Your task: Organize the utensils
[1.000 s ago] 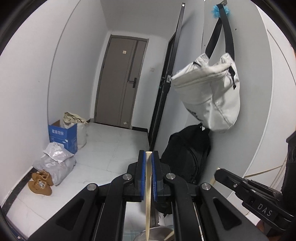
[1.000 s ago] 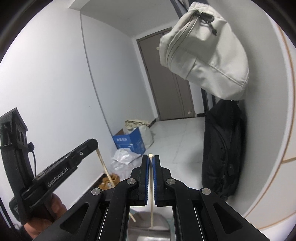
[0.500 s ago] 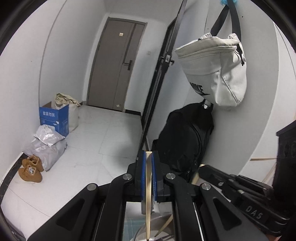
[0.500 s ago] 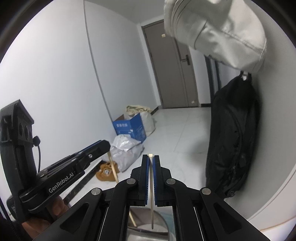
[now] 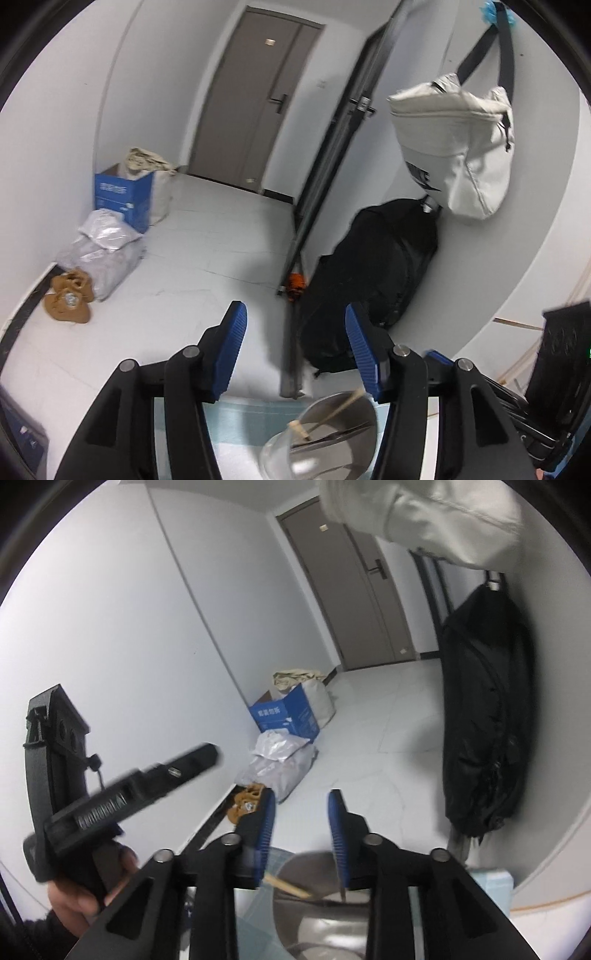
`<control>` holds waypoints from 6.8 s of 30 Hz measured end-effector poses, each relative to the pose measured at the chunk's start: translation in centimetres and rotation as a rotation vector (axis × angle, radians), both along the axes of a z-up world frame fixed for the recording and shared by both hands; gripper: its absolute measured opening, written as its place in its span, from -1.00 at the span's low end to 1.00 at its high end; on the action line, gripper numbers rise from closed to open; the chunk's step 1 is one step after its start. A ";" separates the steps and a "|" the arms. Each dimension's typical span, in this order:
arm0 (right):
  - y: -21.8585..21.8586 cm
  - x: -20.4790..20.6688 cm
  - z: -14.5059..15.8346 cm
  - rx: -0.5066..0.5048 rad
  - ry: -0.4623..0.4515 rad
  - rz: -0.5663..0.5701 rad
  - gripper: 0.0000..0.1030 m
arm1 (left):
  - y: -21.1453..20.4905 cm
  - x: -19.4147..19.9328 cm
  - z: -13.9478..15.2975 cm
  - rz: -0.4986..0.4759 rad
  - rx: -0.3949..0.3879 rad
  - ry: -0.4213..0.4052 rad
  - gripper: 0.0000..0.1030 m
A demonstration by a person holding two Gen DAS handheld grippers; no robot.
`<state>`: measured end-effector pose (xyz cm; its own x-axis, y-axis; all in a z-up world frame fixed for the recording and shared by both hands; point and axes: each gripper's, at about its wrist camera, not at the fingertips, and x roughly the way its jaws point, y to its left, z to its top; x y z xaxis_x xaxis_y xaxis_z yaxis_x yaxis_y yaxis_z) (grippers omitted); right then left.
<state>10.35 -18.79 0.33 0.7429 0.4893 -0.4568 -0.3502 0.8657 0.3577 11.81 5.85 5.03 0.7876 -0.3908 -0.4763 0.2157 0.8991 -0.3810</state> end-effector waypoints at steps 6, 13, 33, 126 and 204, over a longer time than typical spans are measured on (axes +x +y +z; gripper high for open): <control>-2.1 -2.9 -0.6 0.021 0.026 -0.056 -0.17 | 0.3 -2.2 0.7 0.050 0.056 0.007 -0.01; -3.1 -6.6 0.4 0.052 0.002 -0.088 0.00 | -0.2 -5.6 1.4 0.092 0.101 -0.026 0.31; -1.8 -14.0 -2.2 0.030 -0.023 -0.117 0.55 | -1.9 -12.2 -0.6 0.120 0.210 -0.054 0.54; 3.4 -8.5 -17.4 -0.174 0.412 0.027 -0.94 | -2.2 -6.5 -18.9 -0.138 0.277 0.610 0.55; 11.8 -5.4 -20.0 -0.275 0.526 0.041 -1.00 | 8.6 -9.5 -8.6 0.124 -0.157 0.130 -0.99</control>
